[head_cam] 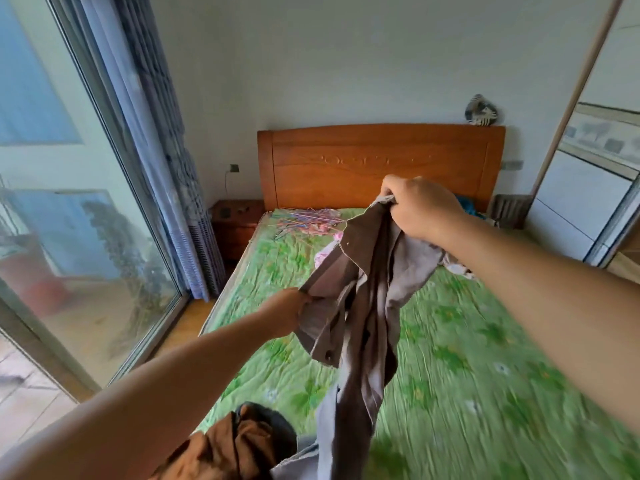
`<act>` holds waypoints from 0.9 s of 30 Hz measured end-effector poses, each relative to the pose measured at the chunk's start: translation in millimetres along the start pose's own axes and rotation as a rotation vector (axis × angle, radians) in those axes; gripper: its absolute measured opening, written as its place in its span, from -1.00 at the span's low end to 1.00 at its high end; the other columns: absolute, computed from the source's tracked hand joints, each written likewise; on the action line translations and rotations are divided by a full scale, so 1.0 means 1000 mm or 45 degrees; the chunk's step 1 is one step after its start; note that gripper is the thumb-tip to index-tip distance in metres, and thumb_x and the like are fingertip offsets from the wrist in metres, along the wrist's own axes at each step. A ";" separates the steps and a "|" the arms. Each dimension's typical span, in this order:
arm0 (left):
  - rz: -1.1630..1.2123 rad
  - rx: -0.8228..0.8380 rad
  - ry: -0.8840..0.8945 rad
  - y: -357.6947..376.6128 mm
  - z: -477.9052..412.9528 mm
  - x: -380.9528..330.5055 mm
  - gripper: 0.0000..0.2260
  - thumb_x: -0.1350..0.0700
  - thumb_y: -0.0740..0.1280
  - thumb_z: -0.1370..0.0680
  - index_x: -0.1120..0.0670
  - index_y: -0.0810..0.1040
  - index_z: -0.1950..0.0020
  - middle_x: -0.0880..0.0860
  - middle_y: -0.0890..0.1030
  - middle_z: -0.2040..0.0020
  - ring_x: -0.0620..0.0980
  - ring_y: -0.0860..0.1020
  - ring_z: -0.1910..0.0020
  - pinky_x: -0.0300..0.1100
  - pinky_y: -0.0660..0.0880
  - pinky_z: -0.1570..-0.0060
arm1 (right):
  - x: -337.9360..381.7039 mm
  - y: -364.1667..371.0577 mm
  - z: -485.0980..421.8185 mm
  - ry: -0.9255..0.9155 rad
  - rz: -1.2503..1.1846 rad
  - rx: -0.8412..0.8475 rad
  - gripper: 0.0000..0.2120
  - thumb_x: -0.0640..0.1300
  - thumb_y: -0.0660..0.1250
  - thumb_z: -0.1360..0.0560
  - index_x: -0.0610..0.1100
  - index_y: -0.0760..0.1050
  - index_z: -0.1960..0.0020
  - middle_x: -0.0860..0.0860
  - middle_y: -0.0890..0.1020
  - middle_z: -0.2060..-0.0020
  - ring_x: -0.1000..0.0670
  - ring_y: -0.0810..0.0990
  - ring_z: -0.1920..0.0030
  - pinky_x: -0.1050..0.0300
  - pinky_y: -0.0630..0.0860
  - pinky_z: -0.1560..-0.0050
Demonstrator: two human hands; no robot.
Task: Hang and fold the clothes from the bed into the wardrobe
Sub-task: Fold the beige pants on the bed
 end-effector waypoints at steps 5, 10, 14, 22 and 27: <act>0.445 -0.367 -0.248 -0.066 0.001 0.029 -0.65 0.45 0.15 -0.47 0.20 0.70 0.07 0.12 0.62 0.18 0.12 0.57 0.19 -0.33 0.44 0.36 | -0.036 0.020 0.011 0.049 0.262 0.213 -0.96 -0.16 0.18 -0.51 -0.06 0.34 0.04 -0.11 0.51 0.20 -0.17 0.46 0.26 0.00 0.41 0.27; 1.163 -0.333 -0.302 -0.154 -0.006 0.039 -0.73 0.42 0.15 -0.57 0.28 0.65 0.07 0.24 0.61 0.06 0.10 0.62 0.21 -0.16 0.67 0.26 | -0.064 0.029 0.015 0.128 0.404 0.347 -0.70 0.26 0.16 -0.52 0.04 0.41 0.06 -0.06 0.56 0.08 -0.13 0.47 0.16 0.00 0.42 0.16; 0.915 -0.130 0.029 -0.192 -0.005 0.026 -0.77 0.32 0.34 -0.46 0.11 0.66 -0.04 0.14 0.62 -0.10 0.03 0.61 -0.03 -0.10 0.59 -0.10 | -0.066 0.024 0.007 0.084 0.319 0.366 -0.50 0.48 0.06 -0.50 0.06 0.43 0.07 0.03 0.50 0.24 -0.10 0.51 0.20 0.00 0.48 0.17; -0.029 -0.611 0.196 -0.219 -0.006 0.015 -0.69 0.01 0.42 -0.54 0.13 0.48 0.34 0.01 0.51 0.24 -0.07 0.46 0.34 -0.14 0.43 0.33 | -0.062 0.003 -0.006 0.084 0.220 0.290 -0.64 0.25 0.10 -0.65 0.03 0.38 0.18 -0.07 0.54 0.19 -0.15 0.51 0.15 -0.01 0.40 0.17; 0.205 -0.804 0.215 -0.261 0.000 0.007 -0.77 0.23 0.33 -0.45 0.24 0.36 0.34 0.07 0.34 0.39 -0.03 0.27 0.38 -0.12 0.27 0.35 | -0.057 -0.027 -0.013 0.068 0.028 0.142 -0.71 0.00 0.27 -0.64 0.04 0.35 0.25 -0.04 0.58 0.16 -0.12 0.52 0.16 -0.01 0.39 0.22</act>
Point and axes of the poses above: each hand's wrist, its own z-axis away from the middle knuckle, its own y-axis out of the palm, x = y × z, the point moved 7 cm from there along -z, towards the middle knuckle
